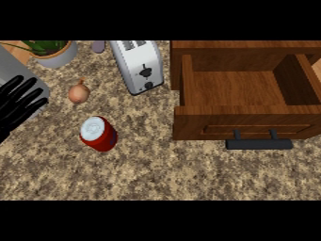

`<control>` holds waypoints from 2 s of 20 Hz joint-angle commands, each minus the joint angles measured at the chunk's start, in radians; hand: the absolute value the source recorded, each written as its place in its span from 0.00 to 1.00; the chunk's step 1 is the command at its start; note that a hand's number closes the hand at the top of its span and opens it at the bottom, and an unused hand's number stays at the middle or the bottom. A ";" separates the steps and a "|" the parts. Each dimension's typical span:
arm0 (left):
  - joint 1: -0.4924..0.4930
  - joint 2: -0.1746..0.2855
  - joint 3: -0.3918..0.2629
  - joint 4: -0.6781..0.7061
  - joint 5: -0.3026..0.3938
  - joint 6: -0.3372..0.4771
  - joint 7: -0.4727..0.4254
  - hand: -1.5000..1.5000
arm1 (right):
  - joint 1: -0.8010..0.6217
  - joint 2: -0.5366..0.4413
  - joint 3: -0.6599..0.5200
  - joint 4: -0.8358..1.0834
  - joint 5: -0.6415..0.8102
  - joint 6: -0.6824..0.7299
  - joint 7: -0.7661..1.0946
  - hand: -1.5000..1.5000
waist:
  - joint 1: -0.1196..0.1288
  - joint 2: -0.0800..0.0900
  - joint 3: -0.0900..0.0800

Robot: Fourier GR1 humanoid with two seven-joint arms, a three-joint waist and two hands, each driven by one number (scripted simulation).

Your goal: Pick up the can, place it into the drawer and close the drawer

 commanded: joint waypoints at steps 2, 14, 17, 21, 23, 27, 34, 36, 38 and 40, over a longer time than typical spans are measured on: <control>-0.090 -0.047 -0.031 0.131 -0.075 0.001 -0.032 0.00 | 0.005 0.009 -0.036 0.018 -0.016 0.047 -0.012 0.00 | -0.002 0.001 0.000; -0.049 -0.187 -0.130 0.223 -0.352 0.005 -0.191 0.00 | 0.093 0.067 -0.116 -0.016 -0.038 0.168 -0.047 0.00 | -0.002 0.000 0.000; -0.030 -0.209 -0.154 0.247 -0.414 -0.008 -0.247 0.00 | 0.047 0.031 -0.161 -0.006 -0.103 0.158 0.008 0.00 | 0.001 0.000 0.000; -0.057 -0.229 -0.152 0.341 -0.475 0.013 -0.306 0.00 | 0.051 0.072 -0.157 0.010 -0.062 0.190 -0.022 0.00 | 0.001 0.000 0.000; -0.086 -0.208 -0.126 0.465 -0.521 -0.020 -0.400 0.00 | 0.005 0.062 -0.129 0.015 -0.020 0.163 0.007 0.00 | 0.001 0.002 0.000; -0.071 -0.190 -0.086 0.516 -0.538 -0.035 -0.488 0.00 | 0.066 0.057 -0.202 -0.002 -0.118 0.223 0.015 0.00 | -0.001 0.000 0.000; -0.151 -0.167 -0.061 0.800 -0.627 -0.062 -0.677 0.00 | 0.024 0.056 -0.222 -0.034 -0.116 0.207 0.050 0.00 | -0.004 0.002 -0.001; -0.206 -0.154 -0.048 0.907 -0.656 -0.056 -0.734 0.00 | 0.007 0.055 -0.221 0.016 -0.101 0.224 0.035 0.00 | -0.005 0.003 -0.001; -0.169 -0.162 -0.064 0.953 -0.698 -0.056 -0.807 0.00 | 0.031 0.091 -0.191 -0.091 -0.112 0.200 0.099 0.00 | -0.006 0.003 -0.001; -0.225 -0.184 -0.074 0.989 -0.708 -0.029 -0.794 0.00 | -0.007 0.057 -0.226 -0.067 -0.161 0.175 0.134 0.00 | -0.003 0.002 -0.001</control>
